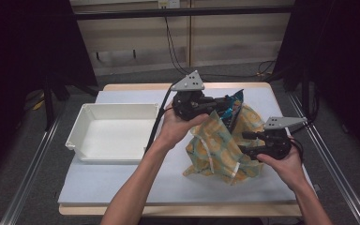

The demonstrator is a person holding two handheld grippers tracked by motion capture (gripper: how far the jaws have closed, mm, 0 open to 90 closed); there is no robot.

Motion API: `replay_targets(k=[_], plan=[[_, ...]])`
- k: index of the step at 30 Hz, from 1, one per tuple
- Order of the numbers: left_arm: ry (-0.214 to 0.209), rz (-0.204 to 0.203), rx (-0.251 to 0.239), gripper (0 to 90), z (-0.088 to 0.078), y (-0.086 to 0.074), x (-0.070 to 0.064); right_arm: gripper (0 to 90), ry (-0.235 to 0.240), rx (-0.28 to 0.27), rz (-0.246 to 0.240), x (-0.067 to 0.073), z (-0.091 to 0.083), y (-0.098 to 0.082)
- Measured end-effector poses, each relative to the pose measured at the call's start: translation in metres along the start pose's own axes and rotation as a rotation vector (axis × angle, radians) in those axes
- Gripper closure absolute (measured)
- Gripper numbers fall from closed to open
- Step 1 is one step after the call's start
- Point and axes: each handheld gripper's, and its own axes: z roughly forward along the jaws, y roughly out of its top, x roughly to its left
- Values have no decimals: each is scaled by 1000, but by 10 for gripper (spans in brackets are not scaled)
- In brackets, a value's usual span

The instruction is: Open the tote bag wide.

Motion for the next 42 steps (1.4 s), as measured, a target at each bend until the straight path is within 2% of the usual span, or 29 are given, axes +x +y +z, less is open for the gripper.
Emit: replay_targets(k=[2, 3, 6, 14, 16, 22, 26, 28, 30, 32, 33, 42], plan=[[10, -7, -21, 900, 0, 1, 0, 333, 12, 4, 7, 2, 5, -4], [1, -9, -27, 900, 1, 2, 0, 333, 17, 12, 6, 3, 7, -6], [4, 2, -21, 900, 1, 6, -1, 333, 25, 30, -1, 7, 14, -10], [2, 19, -46, 900, -2, 20, 1, 333, 33, 60, 0, 10, 24, -24], [15, 20, -46, 900, -4, 23, 0, 333, 32, 75, -1, 11, 27, -27], [-2, 21, -75, 900, -9, 29, 1, 333, 32, 74, -5, 11, 28, -32], [-20, 30, -44, 900, -9, 35, 3, 333, 46, 90, 2, 10, 31, -35], [-23, 16, -62, 900, -11, 38, 3, 333, 44, 88, -1, 11, 32, -36], [-34, 24, -70, 900, -13, 42, 4, 333, 46, 90, -3, 11, 32, -37], [-24, 19, -80, 900, -14, 46, 4, 333, 50, 97, -7, 11, 34, -38], [-33, 15, -85, 900, -15, 48, 4, 335, 47, 98, -7, 11, 35, -39], [-30, 36, -112, 900, -23, 67, -1, 337, 56, 109, -14, 12, 38, -43]])
